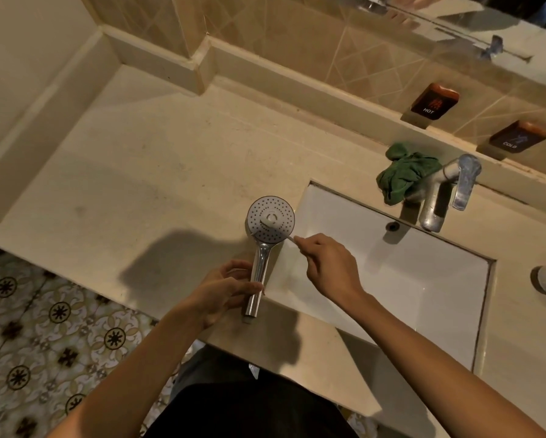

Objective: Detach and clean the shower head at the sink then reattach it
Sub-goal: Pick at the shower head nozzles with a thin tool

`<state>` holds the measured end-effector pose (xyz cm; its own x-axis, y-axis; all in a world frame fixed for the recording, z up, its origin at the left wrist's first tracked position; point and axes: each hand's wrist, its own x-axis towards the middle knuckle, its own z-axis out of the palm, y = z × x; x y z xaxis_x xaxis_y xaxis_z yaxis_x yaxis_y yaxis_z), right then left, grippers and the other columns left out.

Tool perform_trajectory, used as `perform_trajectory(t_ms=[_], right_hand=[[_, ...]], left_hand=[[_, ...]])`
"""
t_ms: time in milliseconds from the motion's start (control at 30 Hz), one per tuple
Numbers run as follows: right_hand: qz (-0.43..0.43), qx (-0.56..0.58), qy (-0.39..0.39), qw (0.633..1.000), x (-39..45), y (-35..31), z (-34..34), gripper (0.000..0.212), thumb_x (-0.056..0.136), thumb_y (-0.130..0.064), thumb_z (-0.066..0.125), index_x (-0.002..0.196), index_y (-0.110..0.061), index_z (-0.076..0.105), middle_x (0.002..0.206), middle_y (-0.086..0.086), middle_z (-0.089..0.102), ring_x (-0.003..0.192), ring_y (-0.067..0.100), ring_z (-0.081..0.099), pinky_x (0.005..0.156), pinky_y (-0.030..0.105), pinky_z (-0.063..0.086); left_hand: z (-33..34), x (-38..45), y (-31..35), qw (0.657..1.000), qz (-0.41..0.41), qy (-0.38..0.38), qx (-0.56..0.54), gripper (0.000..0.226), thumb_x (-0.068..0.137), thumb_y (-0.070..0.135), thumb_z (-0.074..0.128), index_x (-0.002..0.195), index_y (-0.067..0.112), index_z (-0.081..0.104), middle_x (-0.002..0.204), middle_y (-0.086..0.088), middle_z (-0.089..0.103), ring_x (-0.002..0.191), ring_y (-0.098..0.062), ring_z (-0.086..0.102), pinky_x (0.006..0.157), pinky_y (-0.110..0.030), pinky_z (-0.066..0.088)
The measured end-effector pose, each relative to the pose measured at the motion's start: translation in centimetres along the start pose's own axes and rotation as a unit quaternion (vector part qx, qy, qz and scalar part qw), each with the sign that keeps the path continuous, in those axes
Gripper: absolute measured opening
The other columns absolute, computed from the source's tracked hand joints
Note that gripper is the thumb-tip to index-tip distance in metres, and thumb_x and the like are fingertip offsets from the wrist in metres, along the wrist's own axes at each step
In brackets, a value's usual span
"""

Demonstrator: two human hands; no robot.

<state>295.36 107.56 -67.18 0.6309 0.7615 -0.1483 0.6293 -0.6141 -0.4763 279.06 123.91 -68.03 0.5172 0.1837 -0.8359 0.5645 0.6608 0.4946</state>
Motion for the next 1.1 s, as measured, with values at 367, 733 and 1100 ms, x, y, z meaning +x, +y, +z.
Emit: perform_trajectory(t_ms=[367,733,1100], right_hand=[[0.05,-0.022,0.039,0.998,1.7,1.2,-1.5,0.041,0.097,-0.007,0.056,0.132,-0.024,0.07,0.111,0.004,0.074,0.097,0.03,0.067,0.067,0.036,0.054],[-0.027,-0.055,-0.022,0.998,1.5,-0.4,-0.5,0.045,0.096,-0.004,0.056,0.135,-0.024,0.068,0.111,0.004,0.074,0.095,0.029,0.067,0.063,0.034,0.053],[0.043,-0.053,0.013,0.998,2.7,1.0,-1.2,0.046,0.096,-0.004,0.054,0.134,-0.025,0.069,0.114,0.003,0.073,0.099,0.031,0.066,0.065,0.029,0.041]], left_hand=[[-0.2,0.2,-0.1,1.0,0.0,0.001,-0.005,0.049,0.071,-0.012,0.078,0.116,0.004,0.064,0.112,-0.014,0.075,0.09,-0.027,0.076,0.067,-0.033,0.062],[-0.5,0.6,0.2,0.999,0.0,0.02,0.027,0.047,0.071,-0.014,0.079,0.111,0.007,0.067,0.105,-0.01,0.077,0.082,-0.022,0.078,0.064,-0.031,0.062],[-0.8,0.9,0.4,0.998,0.003,0.018,0.058,0.049,0.069,-0.011,0.082,0.111,0.009,0.069,0.101,-0.005,0.079,0.086,-0.022,0.078,0.068,-0.032,0.061]])
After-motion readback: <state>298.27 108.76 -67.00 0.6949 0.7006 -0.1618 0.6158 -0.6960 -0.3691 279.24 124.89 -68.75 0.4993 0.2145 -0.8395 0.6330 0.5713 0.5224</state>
